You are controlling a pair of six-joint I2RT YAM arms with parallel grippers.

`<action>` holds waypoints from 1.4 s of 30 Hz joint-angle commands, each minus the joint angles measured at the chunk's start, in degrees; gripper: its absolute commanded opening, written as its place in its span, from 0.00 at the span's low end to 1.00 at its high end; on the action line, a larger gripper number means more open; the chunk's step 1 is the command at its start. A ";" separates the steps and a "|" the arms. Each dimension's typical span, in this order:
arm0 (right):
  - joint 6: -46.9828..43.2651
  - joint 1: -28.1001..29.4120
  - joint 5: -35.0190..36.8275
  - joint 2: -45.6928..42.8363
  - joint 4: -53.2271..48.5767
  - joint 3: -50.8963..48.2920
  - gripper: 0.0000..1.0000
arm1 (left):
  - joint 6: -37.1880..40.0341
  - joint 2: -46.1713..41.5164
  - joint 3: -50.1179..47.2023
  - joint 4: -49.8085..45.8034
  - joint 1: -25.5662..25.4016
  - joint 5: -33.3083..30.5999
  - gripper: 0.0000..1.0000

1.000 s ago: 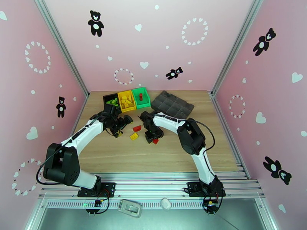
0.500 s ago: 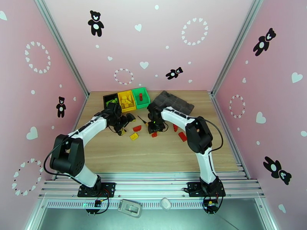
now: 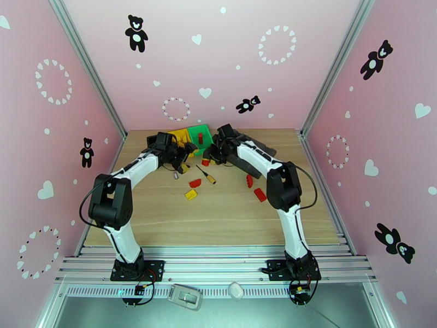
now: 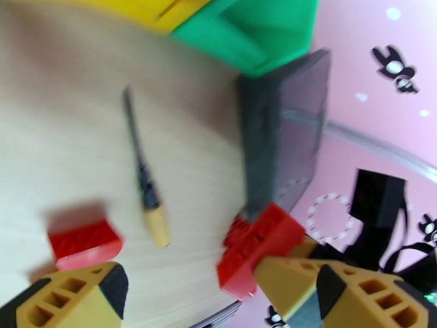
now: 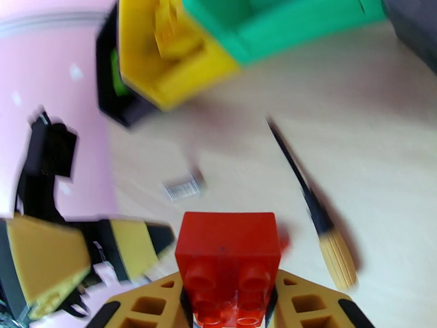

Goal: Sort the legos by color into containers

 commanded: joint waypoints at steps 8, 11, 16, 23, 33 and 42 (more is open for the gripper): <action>25.70 -2.21 -2.43 23.94 16.95 32.84 0.57 | -1.87 2.08 8.67 -1.47 3.96 -0.03 0.97; 30.20 -2.78 -1.11 27.97 20.55 37.11 0.70 | -0.62 1.31 7.93 -2.57 4.03 -0.29 0.97; 27.09 -3.34 -1.71 26.72 18.91 37.03 0.73 | 1.50 -0.46 5.66 -4.45 4.09 -1.29 0.97; 11.49 -3.32 -4.57 19.23 4.59 36.73 0.75 | 6.72 -2.24 4.74 -10.21 2.66 -4.00 0.96; -13.91 -4.21 6.27 -2.54 -20.56 14.32 0.78 | 13.26 -3.94 5.32 -19.88 -4.75 -11.74 0.97; -23.36 -8.81 20.53 -28.46 -23.32 -26.12 0.88 | 14.94 -2.60 5.83 -21.68 -15.40 -15.27 0.97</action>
